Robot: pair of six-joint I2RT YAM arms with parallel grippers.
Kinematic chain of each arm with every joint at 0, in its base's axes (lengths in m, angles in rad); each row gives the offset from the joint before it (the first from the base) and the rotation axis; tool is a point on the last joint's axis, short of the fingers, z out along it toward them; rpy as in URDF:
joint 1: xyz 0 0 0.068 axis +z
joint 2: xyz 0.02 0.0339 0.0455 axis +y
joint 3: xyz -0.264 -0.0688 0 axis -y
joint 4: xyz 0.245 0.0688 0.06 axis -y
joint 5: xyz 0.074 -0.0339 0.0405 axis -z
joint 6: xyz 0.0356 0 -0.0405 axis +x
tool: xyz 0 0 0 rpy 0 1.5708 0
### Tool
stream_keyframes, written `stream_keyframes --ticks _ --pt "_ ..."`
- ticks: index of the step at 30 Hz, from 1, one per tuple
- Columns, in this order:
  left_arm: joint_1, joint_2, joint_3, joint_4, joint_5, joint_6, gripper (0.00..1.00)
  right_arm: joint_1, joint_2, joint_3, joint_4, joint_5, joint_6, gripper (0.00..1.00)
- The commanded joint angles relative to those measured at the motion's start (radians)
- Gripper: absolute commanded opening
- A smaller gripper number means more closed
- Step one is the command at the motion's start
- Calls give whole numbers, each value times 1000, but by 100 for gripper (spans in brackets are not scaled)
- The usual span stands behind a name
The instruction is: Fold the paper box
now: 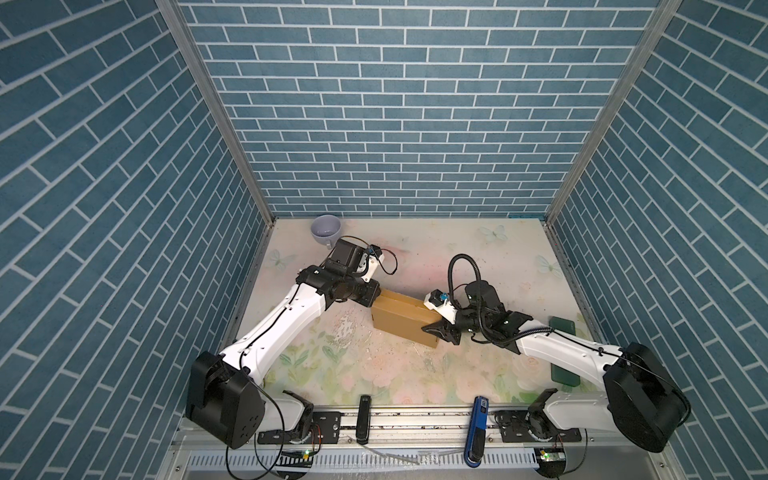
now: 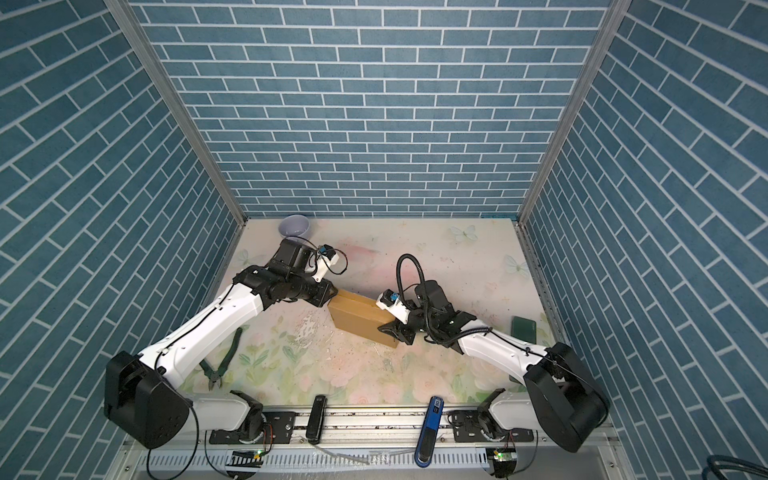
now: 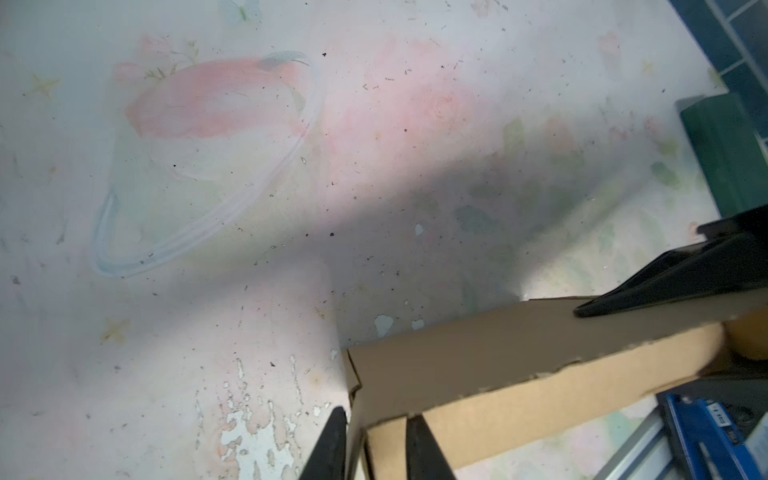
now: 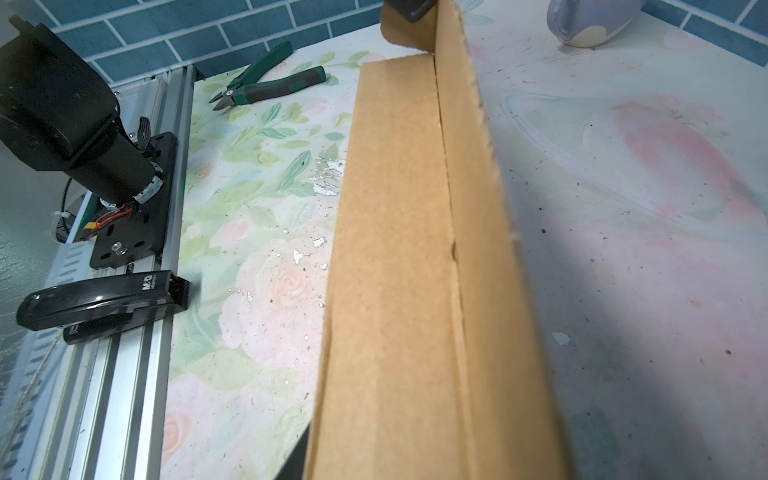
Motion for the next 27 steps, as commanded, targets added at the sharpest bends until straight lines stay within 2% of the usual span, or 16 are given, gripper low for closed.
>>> stream_keyframes --ticks 1,5,27 --pt "-15 4 25 -1 1 -5 20 -2 14 -7 22 -3 11 0" --pt "-18 -8 24 -9 -4 -18 16 -2 19 -5 21 -1 11 0" --pt "-56 -53 -56 23 -67 -48 6 -2 29 -1 12 12 11 0"
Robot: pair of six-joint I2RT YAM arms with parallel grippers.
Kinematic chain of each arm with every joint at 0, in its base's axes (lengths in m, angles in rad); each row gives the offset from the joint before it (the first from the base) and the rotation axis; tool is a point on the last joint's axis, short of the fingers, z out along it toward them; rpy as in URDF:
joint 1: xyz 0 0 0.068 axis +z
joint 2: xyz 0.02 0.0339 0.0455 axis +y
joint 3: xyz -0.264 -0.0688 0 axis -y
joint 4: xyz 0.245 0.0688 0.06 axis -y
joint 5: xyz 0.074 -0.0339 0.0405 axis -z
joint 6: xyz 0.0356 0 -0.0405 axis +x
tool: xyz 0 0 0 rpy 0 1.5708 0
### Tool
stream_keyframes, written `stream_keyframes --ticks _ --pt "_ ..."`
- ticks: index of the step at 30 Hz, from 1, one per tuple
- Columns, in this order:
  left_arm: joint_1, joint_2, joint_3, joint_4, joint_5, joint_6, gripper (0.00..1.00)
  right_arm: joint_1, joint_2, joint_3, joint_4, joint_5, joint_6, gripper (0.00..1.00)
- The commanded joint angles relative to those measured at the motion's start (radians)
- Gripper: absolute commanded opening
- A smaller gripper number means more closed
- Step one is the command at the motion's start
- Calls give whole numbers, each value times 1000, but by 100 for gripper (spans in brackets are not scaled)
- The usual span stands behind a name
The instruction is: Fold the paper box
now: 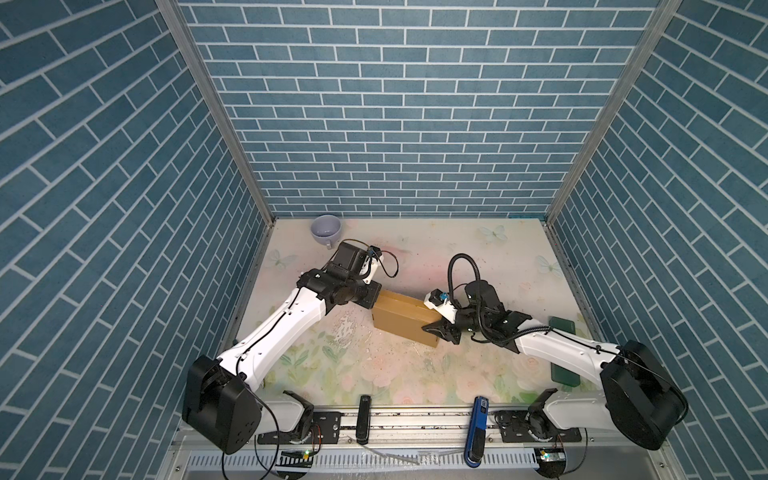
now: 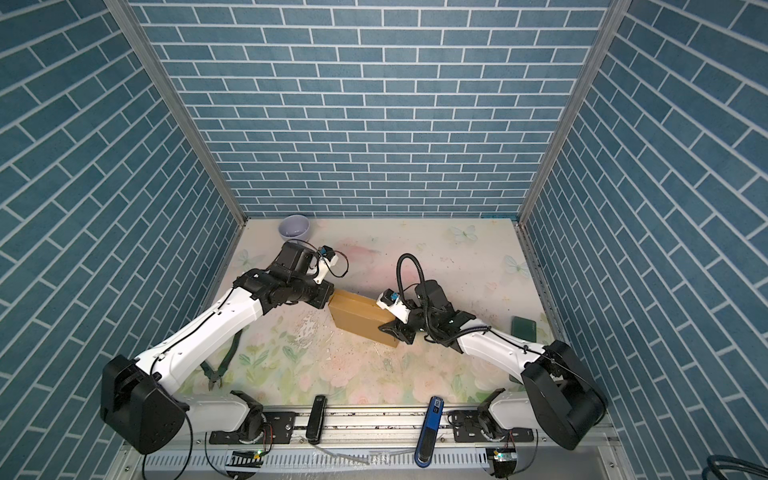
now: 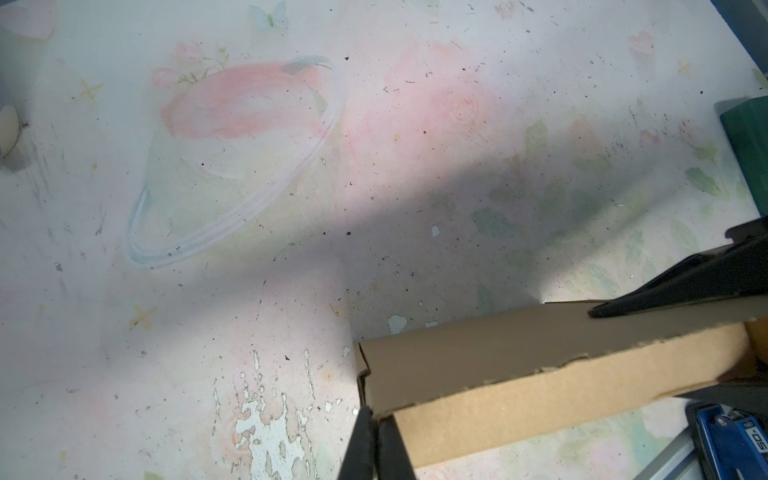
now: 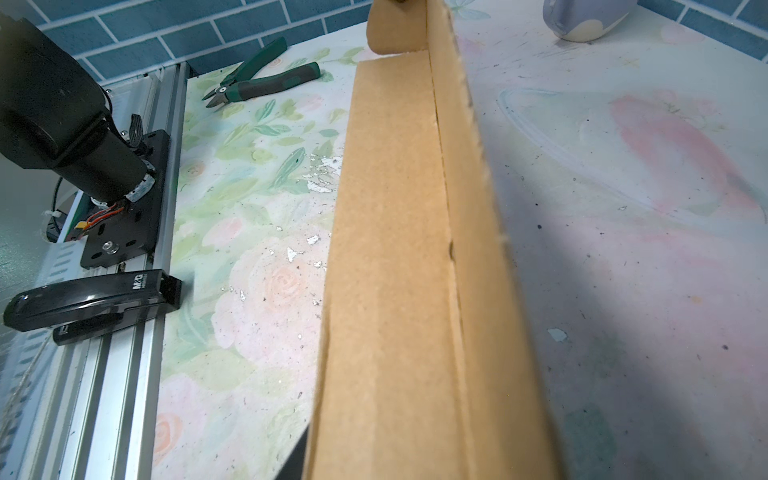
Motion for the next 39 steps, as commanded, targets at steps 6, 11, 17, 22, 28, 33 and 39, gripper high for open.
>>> stream_keyframes --ticks 6,11,17,22,28,33,39 --pt "-24 -40 -57 47 34 -43 5 -2 18 5 1 15 12 0" --pt "-33 -46 -90 81 33 -77 4 -1 21 9 -4 17 11 0" --pt "-39 -63 -125 103 24 -94 2 -2 25 13 -9 24 10 0" --pt "-42 -74 -149 111 14 -97 1 -2 29 16 -10 22 9 0" --pt "-46 -88 -185 137 6 -106 0 -2 24 16 -14 23 9 0" --pt "-49 -88 -205 150 -3 -109 0 -1 23 18 -18 23 9 0" --pt "-55 -87 -228 170 -7 -113 0 -2 18 20 -25 23 9 0"
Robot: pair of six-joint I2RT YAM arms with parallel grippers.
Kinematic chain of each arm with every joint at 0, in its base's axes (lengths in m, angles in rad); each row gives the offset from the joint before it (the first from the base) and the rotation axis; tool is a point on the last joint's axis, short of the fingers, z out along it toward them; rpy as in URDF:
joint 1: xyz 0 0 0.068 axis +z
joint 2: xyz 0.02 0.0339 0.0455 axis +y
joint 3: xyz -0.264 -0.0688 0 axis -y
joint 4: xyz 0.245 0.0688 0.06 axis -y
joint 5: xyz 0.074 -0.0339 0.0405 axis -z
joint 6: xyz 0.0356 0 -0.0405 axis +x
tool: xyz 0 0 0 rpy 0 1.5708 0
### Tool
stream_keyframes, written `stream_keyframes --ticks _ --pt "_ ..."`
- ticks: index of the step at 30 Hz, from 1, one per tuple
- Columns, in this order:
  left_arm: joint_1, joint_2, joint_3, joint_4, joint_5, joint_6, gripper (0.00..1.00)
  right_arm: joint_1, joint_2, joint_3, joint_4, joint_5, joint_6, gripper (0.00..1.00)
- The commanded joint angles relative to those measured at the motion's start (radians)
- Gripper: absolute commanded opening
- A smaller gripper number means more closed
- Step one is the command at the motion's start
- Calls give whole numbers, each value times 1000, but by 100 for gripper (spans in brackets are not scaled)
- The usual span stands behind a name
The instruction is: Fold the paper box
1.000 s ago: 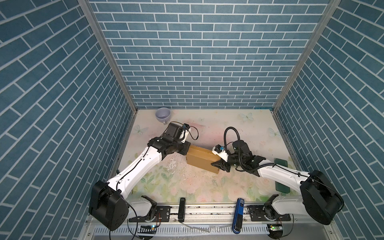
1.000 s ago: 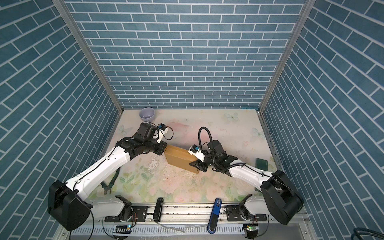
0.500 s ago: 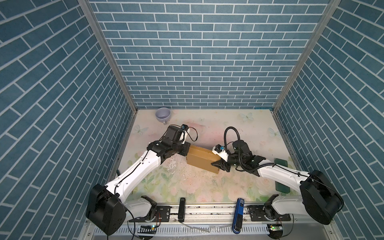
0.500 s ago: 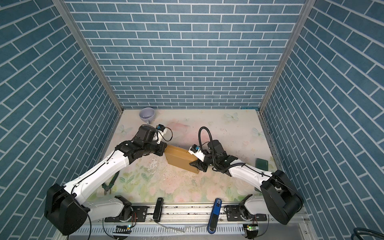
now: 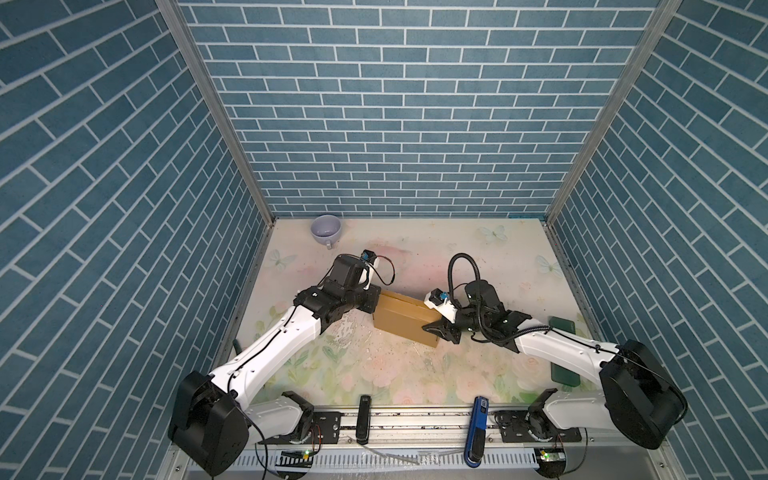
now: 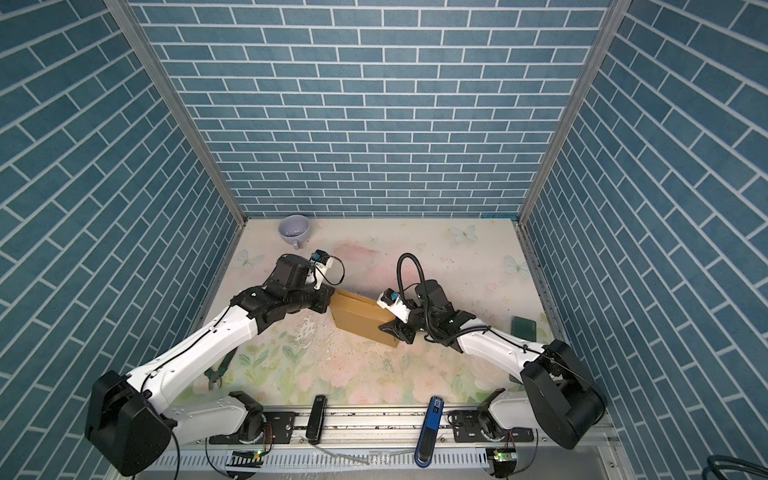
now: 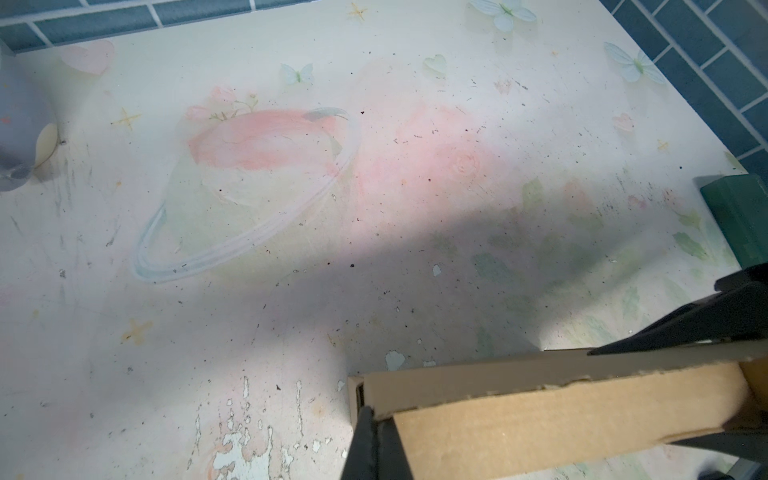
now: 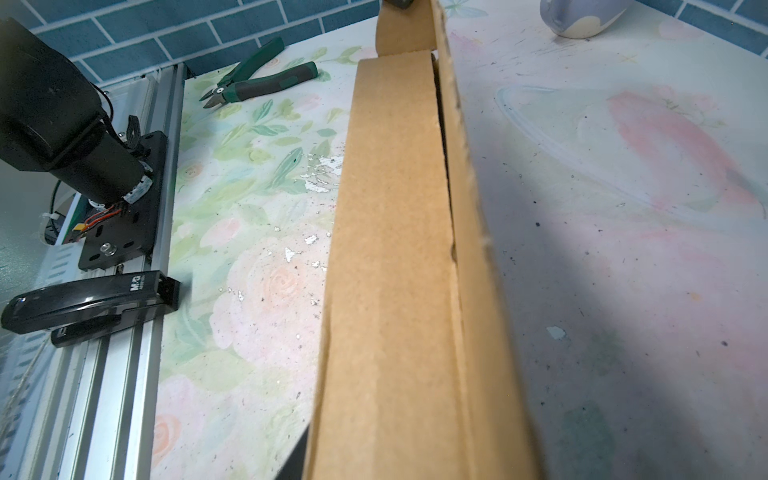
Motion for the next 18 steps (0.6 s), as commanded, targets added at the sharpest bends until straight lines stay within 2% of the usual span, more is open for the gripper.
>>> stream_keyframes --ticks 1,18 --pt "-27 14 -47 -63 43 -7 0 0 12 18 -26 24 8 0" --pt "-28 -5 -47 -124 48 4 0 2 7 24 -42 41 -3 0"
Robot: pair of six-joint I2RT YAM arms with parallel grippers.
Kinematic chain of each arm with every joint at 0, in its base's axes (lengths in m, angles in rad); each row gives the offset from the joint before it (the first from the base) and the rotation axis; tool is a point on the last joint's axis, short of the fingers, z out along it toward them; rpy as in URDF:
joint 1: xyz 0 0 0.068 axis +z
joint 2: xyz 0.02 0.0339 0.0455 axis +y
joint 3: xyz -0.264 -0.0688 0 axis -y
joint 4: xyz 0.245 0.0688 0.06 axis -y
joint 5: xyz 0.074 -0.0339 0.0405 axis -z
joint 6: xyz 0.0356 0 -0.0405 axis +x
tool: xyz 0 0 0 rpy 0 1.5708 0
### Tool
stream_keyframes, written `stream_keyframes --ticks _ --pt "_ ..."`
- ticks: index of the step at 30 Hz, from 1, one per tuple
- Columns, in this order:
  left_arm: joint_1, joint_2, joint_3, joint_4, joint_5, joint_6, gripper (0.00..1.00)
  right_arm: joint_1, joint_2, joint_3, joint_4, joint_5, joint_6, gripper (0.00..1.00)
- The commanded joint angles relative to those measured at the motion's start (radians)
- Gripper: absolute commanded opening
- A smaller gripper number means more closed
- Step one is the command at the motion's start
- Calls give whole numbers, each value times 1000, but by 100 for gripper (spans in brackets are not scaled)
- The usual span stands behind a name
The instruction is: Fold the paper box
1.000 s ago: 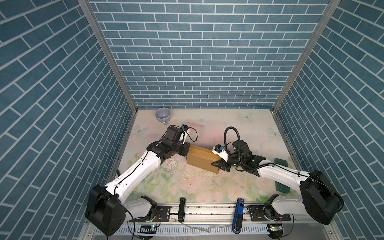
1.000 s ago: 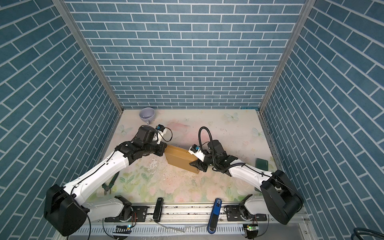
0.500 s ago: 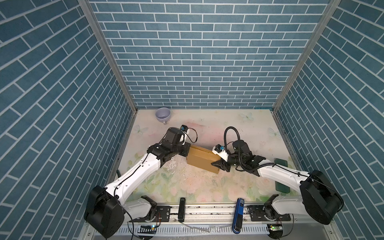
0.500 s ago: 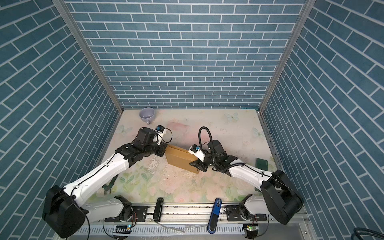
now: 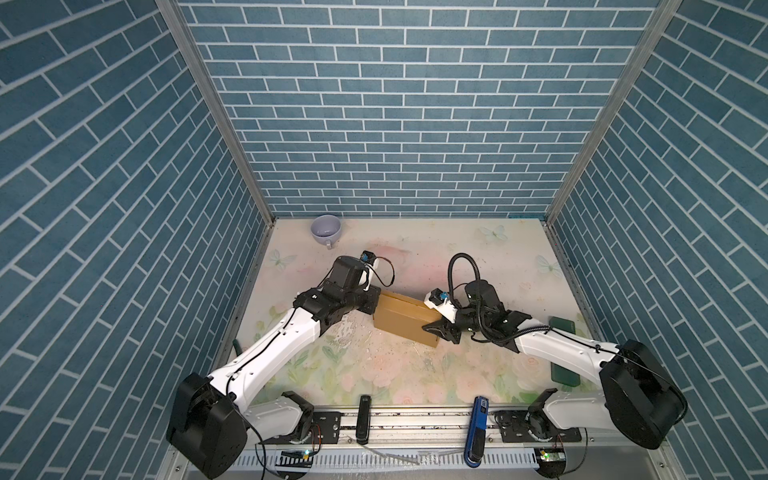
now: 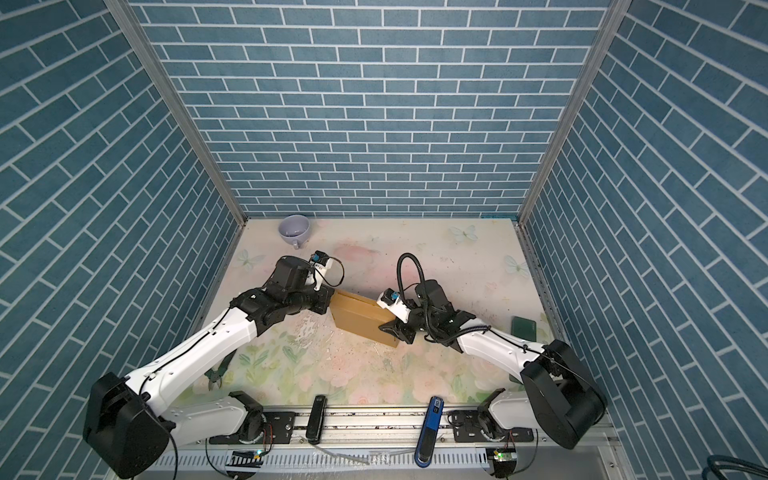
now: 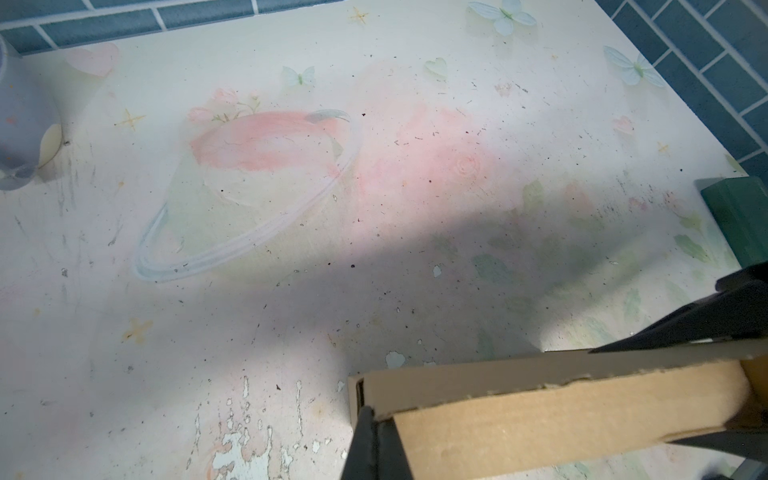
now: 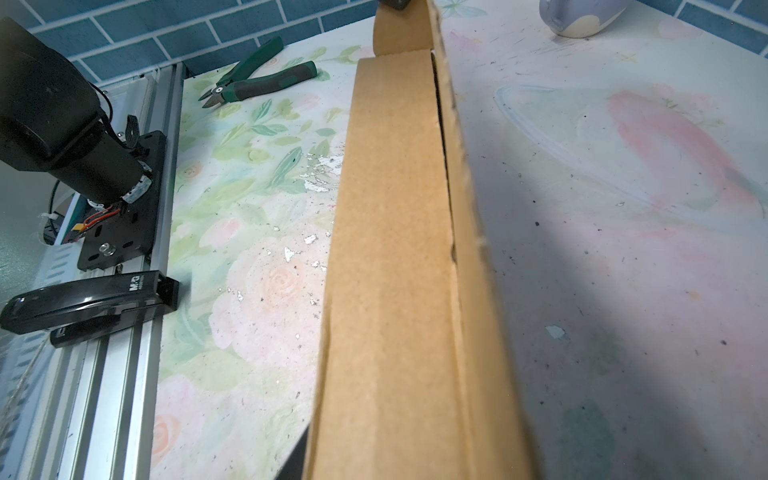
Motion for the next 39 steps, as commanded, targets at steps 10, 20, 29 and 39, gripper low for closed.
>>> stream_keyframes --ticks 10,20,29,39 --pt "-25 -22 -87 -102 55 -10 0 2 9 25 -35 41 2 0" --pt "-27 -45 -151 -42 43 -38 0 2 6 32 -34 44 13 0" --pt "-27 -47 -159 -33 30 -39 0 3 -21 27 -24 61 31 22" --pt "-26 -39 -144 -33 12 -43 0 4 -96 12 -44 81 29 43"
